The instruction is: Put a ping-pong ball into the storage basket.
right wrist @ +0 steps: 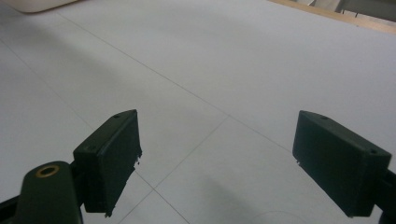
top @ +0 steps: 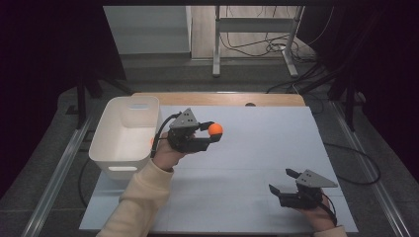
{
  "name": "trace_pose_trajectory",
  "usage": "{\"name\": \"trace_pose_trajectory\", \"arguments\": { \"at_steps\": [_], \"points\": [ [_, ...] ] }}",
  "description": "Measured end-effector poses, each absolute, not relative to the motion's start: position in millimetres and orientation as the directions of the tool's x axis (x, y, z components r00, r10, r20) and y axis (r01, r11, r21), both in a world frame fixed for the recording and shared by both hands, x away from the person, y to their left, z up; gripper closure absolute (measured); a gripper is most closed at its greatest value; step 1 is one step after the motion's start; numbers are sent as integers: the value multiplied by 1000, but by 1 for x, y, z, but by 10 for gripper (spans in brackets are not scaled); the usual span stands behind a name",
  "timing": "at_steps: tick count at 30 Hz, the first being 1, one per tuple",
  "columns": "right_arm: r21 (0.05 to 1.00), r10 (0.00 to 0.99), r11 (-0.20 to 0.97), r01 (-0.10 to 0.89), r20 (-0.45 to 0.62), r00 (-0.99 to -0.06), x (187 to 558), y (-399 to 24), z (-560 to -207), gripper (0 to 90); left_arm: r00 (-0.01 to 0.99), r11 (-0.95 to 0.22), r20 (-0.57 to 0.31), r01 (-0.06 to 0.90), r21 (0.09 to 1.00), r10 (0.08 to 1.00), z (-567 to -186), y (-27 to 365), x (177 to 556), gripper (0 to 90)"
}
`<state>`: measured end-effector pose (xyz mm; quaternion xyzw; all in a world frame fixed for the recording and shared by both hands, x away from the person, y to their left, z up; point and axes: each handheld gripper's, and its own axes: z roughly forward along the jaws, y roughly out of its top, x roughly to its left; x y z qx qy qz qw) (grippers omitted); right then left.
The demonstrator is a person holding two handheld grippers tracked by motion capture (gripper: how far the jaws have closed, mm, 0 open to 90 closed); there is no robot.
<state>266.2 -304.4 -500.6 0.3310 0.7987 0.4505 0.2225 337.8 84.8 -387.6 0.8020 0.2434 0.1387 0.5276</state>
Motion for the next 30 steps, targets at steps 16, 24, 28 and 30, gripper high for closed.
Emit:
{"name": "trace_pose_trajectory", "arguments": {
  "at_steps": [16, 24, 28, 30],
  "points": [
    [867, 729, 376, 328, -58, -682, 266, -304, -501, 158, 812, -287, -48, 260, 922, 582, -382, 104, 342, 503],
    [866, 729, 376, 328, -58, -682, 266, -304, -501, 158, 794, -270, -49, 264, 926, 606, -380, 113, 343, 503],
    [867, 729, 376, 328, -59, -682, 266, -304, -501, 158, 787, -275, -39, 261, 925, 616, -379, 114, 343, 503],
    [867, 730, 375, 328, -58, -681, 266, -305, -501, 158, 781, -271, -39, 262, 926, 623, -378, 117, 343, 503]
  ]
}}
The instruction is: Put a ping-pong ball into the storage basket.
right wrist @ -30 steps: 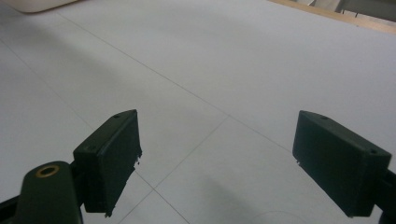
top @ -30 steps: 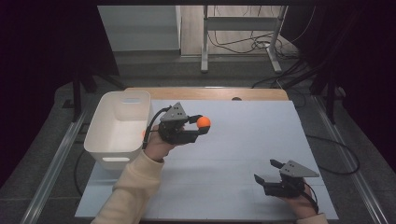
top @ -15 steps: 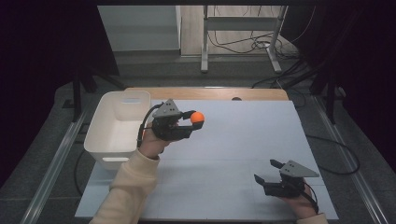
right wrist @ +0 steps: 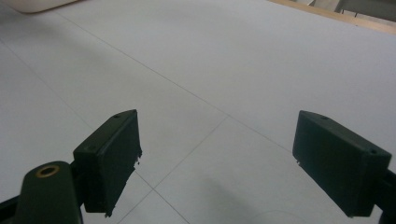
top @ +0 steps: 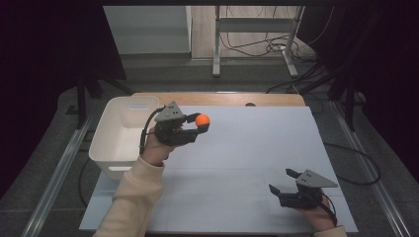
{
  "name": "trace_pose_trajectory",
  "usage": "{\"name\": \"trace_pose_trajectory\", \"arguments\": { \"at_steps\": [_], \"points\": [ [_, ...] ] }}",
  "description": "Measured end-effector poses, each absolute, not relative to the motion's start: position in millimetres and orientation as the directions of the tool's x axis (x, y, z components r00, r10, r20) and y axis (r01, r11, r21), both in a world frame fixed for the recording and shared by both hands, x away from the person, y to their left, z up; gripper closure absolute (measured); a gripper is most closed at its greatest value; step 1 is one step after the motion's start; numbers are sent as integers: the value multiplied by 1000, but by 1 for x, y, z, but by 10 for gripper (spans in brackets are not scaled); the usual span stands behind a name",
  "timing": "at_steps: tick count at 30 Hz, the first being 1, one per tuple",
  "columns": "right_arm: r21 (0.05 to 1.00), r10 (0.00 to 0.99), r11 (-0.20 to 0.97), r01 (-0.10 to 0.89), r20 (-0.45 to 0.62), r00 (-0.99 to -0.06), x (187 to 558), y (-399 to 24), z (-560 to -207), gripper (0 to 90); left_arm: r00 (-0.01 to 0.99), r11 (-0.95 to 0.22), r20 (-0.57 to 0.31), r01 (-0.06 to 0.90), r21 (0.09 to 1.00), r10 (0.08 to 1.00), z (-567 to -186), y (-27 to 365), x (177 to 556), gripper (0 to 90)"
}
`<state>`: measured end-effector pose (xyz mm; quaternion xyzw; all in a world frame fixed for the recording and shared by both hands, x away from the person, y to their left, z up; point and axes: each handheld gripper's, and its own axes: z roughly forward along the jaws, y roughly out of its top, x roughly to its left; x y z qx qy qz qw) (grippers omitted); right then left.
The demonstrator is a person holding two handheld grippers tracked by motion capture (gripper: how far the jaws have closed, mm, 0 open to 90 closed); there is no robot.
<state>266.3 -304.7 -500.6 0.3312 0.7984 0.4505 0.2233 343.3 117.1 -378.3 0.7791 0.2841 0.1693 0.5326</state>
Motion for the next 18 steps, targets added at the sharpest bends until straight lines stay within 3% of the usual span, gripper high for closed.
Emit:
{"name": "trace_pose_trajectory", "arguments": {
  "at_steps": [18],
  "points": [
    [868, 729, 374, 328, -57, -682, 266, -304, -501, 158, 732, -219, -45, 261, 940, 679, -370, 142, 343, 503]
  ]
}}
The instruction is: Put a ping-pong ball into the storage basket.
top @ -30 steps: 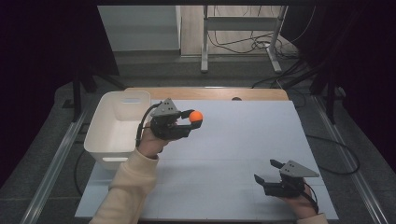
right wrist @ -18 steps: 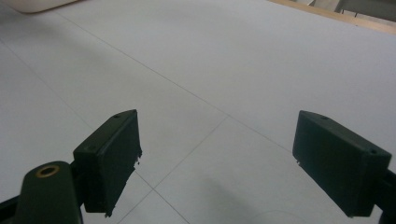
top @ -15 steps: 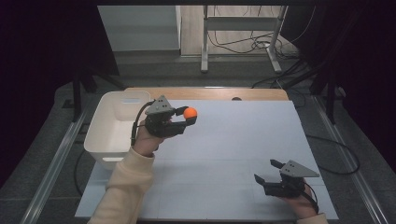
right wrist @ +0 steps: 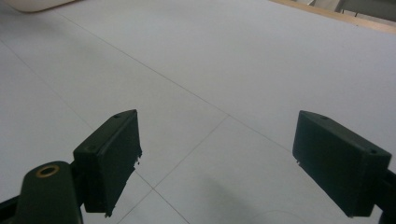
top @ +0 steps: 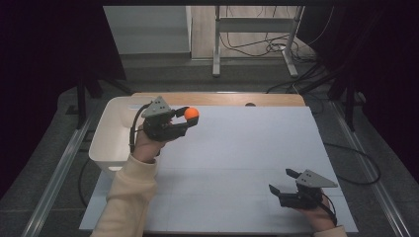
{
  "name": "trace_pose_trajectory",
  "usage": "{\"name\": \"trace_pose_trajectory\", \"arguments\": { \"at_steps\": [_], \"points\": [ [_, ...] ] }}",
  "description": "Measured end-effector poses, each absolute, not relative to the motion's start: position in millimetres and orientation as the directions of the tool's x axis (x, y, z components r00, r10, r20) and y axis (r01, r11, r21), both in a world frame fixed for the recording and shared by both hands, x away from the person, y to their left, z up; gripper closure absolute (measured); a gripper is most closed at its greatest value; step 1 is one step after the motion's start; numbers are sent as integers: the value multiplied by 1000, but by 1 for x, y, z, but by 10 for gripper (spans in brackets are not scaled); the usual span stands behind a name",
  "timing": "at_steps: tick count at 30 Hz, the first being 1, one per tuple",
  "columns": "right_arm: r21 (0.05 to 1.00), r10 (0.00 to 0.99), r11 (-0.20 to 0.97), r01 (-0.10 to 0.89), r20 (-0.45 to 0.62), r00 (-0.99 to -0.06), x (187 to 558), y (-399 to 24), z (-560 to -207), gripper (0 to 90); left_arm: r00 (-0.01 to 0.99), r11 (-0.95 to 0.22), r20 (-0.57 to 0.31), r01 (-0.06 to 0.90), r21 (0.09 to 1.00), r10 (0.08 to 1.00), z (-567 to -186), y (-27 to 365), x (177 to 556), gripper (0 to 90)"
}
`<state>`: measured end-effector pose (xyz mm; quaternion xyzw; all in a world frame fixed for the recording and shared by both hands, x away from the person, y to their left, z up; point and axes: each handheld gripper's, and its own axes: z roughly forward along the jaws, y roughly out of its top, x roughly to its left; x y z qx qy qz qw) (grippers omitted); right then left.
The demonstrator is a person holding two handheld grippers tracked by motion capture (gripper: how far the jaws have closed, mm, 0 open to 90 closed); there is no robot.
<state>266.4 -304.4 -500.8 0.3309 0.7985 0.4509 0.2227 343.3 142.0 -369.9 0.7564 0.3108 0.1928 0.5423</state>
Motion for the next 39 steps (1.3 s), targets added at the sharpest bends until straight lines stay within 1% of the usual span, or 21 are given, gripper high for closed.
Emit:
{"name": "trace_pose_trajectory", "arguments": {
  "at_steps": [17, 26, 39],
  "points": [
    [867, 728, 376, 327, -58, -683, 267, -304, -501, 158, 692, -177, -52, 256, 950, 720, -364, 164, 343, 503],
    [867, 728, 377, 326, -59, -683, 267, -304, -501, 158, 659, -173, -40, 255, 951, 751, -363, 174, 344, 503],
    [864, 728, 381, 329, -61, -683, 267, -304, -501, 158, 630, -148, -56, 267, 952, 774, -364, 188, 346, 503]
  ]
}}
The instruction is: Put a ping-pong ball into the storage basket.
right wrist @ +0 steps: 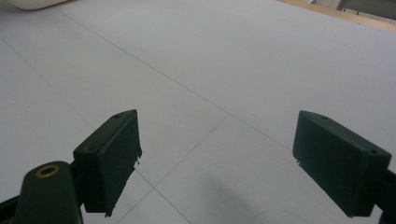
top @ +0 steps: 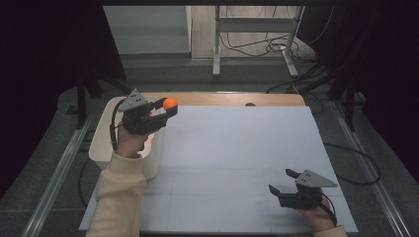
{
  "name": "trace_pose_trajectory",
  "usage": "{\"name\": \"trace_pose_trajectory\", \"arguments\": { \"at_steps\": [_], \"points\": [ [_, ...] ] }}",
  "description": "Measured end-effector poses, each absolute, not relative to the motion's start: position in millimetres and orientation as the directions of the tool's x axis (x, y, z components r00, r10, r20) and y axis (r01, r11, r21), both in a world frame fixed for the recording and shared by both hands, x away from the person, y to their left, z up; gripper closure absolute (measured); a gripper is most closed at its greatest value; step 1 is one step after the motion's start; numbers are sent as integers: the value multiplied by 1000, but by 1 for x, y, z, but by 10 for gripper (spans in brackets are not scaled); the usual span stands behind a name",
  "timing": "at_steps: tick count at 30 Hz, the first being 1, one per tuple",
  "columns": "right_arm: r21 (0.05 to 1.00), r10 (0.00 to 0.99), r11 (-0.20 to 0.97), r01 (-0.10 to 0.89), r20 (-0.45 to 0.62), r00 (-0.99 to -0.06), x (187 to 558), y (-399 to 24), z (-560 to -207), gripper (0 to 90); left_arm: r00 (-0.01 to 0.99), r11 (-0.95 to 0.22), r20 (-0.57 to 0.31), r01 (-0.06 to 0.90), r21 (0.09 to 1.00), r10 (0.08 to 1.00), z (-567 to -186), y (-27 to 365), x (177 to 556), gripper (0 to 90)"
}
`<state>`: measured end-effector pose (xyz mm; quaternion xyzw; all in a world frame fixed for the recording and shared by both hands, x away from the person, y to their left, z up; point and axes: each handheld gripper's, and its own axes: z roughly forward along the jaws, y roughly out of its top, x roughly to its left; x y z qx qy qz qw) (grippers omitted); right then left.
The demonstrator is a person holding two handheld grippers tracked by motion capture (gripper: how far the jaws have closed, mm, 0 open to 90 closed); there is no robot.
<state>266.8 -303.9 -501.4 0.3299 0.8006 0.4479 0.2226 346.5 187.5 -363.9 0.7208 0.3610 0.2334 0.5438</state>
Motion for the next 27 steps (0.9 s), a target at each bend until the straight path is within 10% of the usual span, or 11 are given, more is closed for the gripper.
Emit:
{"name": "trace_pose_trajectory", "arguments": {
  "at_steps": [27],
  "points": [
    [864, 728, 382, 330, -61, -682, 267, -304, -501, 158, 513, -103, -69, 301, 948, 856, -369, 222, 353, 503]
  ]
}}
